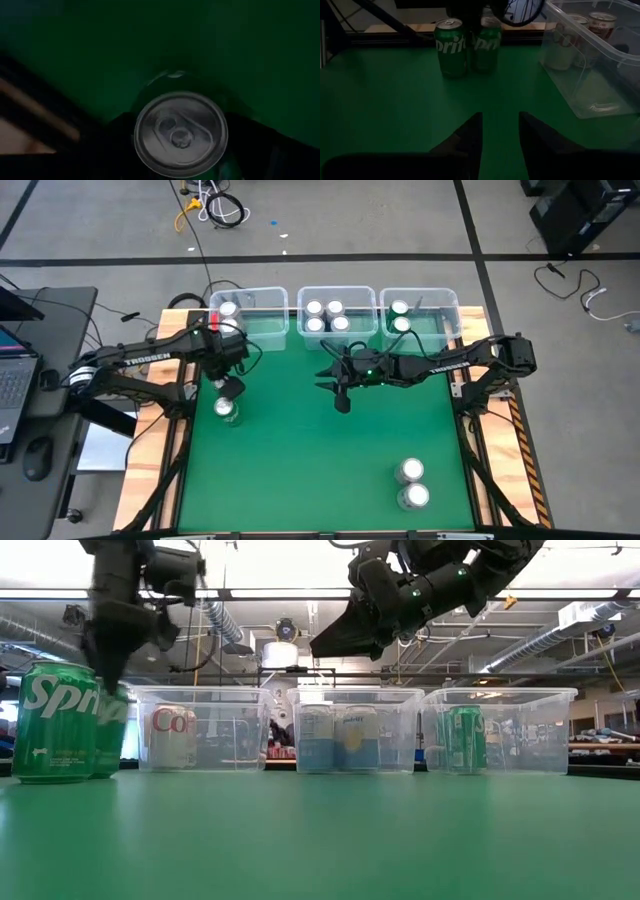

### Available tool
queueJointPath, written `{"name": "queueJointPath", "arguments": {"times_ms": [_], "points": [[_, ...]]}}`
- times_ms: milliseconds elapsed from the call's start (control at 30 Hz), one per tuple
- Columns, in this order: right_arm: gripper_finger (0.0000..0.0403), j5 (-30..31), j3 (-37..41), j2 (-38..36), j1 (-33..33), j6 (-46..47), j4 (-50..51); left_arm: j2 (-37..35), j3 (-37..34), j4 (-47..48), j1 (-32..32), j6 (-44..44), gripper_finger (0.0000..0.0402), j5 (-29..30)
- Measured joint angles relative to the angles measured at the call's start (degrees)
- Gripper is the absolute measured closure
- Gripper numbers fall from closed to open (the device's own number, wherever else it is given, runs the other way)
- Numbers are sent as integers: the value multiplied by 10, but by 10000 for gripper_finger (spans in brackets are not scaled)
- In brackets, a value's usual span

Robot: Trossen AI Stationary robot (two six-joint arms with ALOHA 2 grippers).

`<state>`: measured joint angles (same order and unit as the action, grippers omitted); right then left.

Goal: Sort soda cans
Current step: Put the top green soda can into the right transparent bin

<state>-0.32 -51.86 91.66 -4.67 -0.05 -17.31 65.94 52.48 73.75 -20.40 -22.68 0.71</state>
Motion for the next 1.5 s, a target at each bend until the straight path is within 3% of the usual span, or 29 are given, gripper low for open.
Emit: {"name": "queueJointPath", "arguments": {"times_ms": [300,500,733,1133,1333,1500], "points": [[296,0,0,-24,-3,-1,19,25,51,-128,-3,36,148,-17],[318,22,0,-101,-4,-13,115,127,118,-198,-1,100,150,-42],[351,84,0,-200,-4,-9,257,281,281,-222,16,181,151,-53],[399,89,0,-318,-4,8,391,511,561,-207,65,273,152,-90],[399,99,0,-344,-4,26,420,584,658,-155,91,315,152,-88],[402,99,0,-347,-4,29,428,612,695,-163,104,332,152,-80]]}}
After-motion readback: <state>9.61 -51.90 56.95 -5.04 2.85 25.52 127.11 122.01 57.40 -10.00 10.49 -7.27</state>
